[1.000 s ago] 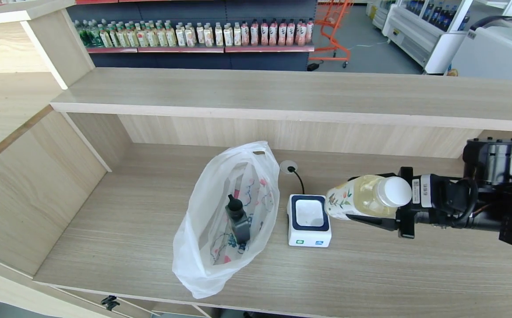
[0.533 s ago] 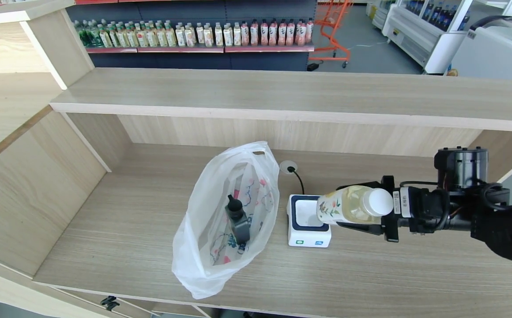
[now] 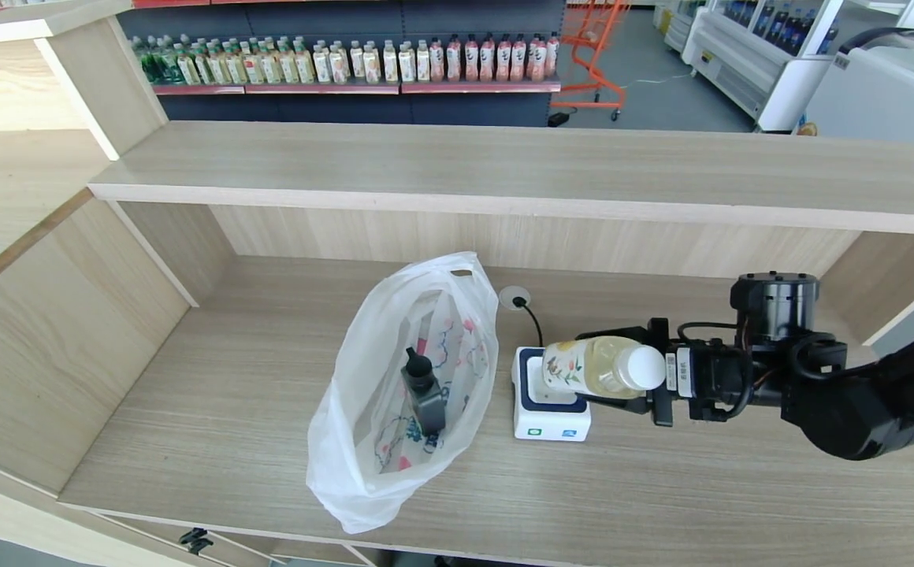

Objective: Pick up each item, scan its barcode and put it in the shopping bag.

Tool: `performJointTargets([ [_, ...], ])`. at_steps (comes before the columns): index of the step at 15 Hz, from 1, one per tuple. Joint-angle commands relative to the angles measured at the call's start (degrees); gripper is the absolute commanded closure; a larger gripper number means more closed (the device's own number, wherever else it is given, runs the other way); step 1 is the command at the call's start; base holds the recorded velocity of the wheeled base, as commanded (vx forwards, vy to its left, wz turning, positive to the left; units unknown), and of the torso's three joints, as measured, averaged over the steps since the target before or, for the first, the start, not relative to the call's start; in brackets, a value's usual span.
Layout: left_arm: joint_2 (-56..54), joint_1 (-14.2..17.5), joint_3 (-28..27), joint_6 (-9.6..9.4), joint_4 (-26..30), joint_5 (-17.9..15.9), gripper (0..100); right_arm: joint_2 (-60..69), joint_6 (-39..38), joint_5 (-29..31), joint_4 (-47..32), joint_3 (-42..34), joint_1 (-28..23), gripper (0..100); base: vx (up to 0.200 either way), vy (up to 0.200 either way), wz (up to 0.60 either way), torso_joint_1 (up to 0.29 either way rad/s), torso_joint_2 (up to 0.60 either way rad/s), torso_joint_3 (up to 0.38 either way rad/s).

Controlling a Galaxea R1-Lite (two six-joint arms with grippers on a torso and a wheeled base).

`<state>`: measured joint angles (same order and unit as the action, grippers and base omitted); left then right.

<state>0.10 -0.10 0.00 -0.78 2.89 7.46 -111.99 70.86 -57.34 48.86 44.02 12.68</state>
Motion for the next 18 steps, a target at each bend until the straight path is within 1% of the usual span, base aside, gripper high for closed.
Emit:
performJointTargets([
  [1, 0.0, 0.0, 0.0, -0.01, 0.0, 0.0, 0, -2.9, 0.0, -0.2, 0.7, 0.5, 0.7, 100, 0.000, 0.000, 0.00, 0.000, 0.00, 0.000],
  [4, 0.0, 0.0, 0.0, -0.01, 0.0, 0.0, 0, -4.1, 0.2, -1.1, 1.5, 1.4, 1.1, 100, 0.000, 0.000, 0.00, 0.000, 0.00, 0.000],
  [6, 0.0, 0.0, 0.0, -0.01, 0.0, 0.0, 0, -4.9, 0.2, -2.1, 4.0, 1.1, 1.1, 100, 0.000, 0.000, 0.00, 0.000, 0.00, 0.000],
  [16, 0.0, 0.0, 0.0, -0.01, 0.0, 0.0, 0, -4.5, 0.2, -1.9, 4.5, 1.4, 0.9, 100, 0.000, 0.000, 0.00, 0.000, 0.00, 0.000],
  [18, 0.0, 0.0, 0.0, -0.01, 0.0, 0.0, 0, -1.1, -1.4, -1.9, 3.8, 1.6, 0.9, 100, 0.000, 0.000, 0.00, 0.000, 0.00, 0.000],
])
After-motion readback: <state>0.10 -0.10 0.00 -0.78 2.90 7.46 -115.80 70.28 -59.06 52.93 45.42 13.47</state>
